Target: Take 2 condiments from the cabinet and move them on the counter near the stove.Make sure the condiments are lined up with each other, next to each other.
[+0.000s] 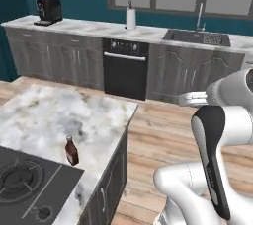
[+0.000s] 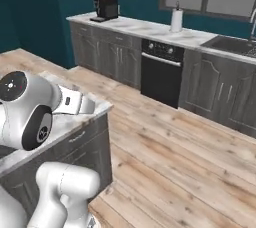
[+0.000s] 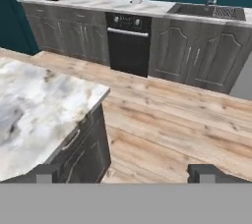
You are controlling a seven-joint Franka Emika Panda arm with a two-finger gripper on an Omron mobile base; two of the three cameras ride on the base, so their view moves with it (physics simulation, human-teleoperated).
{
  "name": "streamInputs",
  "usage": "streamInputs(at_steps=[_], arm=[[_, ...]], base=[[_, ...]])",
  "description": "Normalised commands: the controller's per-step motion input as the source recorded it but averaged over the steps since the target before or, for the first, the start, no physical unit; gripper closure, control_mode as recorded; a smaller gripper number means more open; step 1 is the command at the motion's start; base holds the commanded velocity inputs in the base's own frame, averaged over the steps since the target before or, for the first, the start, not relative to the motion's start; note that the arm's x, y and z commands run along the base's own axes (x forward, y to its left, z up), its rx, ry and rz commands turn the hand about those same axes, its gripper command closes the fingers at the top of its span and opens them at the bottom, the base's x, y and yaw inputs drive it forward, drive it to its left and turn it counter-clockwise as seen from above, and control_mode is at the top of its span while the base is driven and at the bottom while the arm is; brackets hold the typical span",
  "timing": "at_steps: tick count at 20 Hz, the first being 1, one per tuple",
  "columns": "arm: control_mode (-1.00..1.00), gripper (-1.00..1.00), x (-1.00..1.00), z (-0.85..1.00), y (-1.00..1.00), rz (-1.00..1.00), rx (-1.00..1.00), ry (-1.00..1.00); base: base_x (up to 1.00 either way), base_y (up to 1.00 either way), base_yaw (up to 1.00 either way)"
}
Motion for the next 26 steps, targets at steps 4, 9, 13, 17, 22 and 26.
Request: streamInputs(at_steps=[4,9,13,17,22,26], arm=[[1.0,-1.0,0.0,0.0,0.0,0.0,0.0,0.0],[1.0,-1.0,0.0,0.0,0.0,0.0,0.0,0.0],[1.0,-1.0,0.0,0.0,0.0,0.0,0.0,0.0],[1.0,-1.0,0.0,0.0,0.0,0.0,0.0,0.0],[1.0,-1.0,0.0,0.0,0.0,0.0,0.0,0.0],[1.0,-1.0,0.0,0.0,0.0,0.0,0.0,0.0]], base=[[0.21,-0.26,-0.78],[0.12,-0.29,-0.42],[0.76,-0.83,-0.31],[1.0,-0.85,-0.21],[1.0,-0.79,-0.18],[1.0,-0.79,-0.04]])
